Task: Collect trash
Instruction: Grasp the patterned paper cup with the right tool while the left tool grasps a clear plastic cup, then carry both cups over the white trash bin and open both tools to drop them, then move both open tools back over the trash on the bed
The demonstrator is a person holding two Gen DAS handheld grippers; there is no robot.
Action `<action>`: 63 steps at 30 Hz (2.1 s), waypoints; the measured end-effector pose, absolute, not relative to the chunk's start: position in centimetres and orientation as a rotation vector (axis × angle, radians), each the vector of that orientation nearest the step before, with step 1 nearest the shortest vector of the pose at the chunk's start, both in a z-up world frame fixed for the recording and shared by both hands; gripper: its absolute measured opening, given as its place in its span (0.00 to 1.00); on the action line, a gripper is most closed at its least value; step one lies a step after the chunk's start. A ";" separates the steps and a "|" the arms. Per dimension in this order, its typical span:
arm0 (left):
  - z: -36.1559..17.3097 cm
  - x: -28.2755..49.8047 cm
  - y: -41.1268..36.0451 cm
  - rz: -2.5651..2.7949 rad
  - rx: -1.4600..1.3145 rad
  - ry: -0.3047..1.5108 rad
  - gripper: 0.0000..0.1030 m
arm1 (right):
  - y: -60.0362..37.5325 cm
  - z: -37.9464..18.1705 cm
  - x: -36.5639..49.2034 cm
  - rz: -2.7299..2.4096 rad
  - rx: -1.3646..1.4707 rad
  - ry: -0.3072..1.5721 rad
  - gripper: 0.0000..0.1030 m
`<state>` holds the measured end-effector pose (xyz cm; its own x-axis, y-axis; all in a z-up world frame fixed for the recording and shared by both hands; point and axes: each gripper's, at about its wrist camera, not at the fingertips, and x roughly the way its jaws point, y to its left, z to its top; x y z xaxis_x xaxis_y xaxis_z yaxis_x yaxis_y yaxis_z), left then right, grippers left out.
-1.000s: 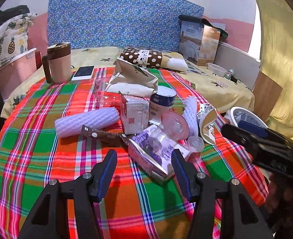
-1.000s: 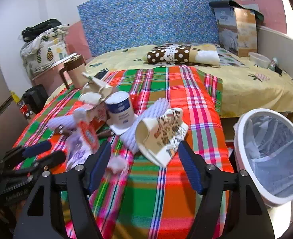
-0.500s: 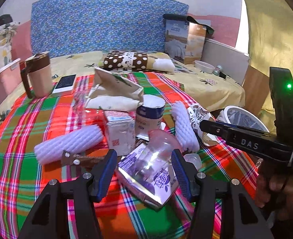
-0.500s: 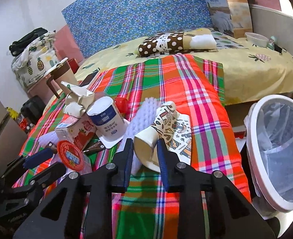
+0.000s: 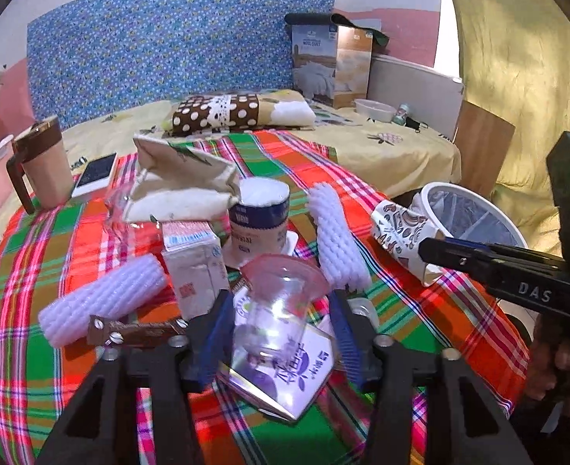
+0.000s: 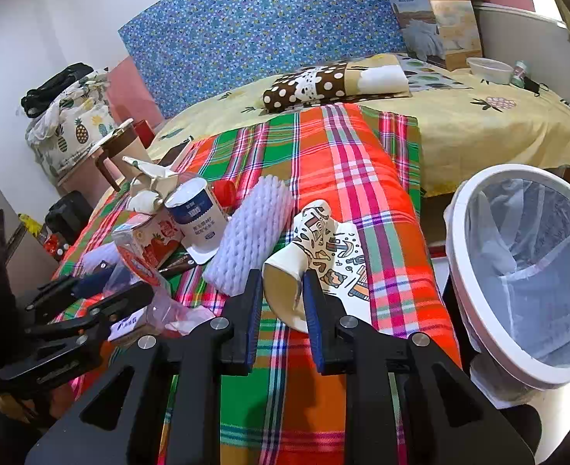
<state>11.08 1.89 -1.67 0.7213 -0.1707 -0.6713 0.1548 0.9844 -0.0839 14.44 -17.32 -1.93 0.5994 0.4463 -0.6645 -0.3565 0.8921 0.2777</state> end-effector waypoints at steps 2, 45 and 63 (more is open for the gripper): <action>-1.7 11.0 1.8 -0.171 -0.034 0.746 0.29 | -17.6 -1.9 14.3 0.470 0.120 0.795 0.22; -0.6 18.0 -20.8 -0.520 0.079 0.806 0.29 | -34.3 -2.4 12.9 0.173 0.274 0.716 0.23; -1.4 18.8 -21.2 -0.549 0.033 0.812 0.41 | -35.5 -2.2 12.1 0.134 0.266 0.710 0.32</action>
<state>18.83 -21.19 -1.39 0.5565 -0.4528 -0.6966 0.4775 0.8604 -0.1778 12.12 -35.48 -2.24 0.7519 0.2110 -0.6246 -0.0313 0.9577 0.2859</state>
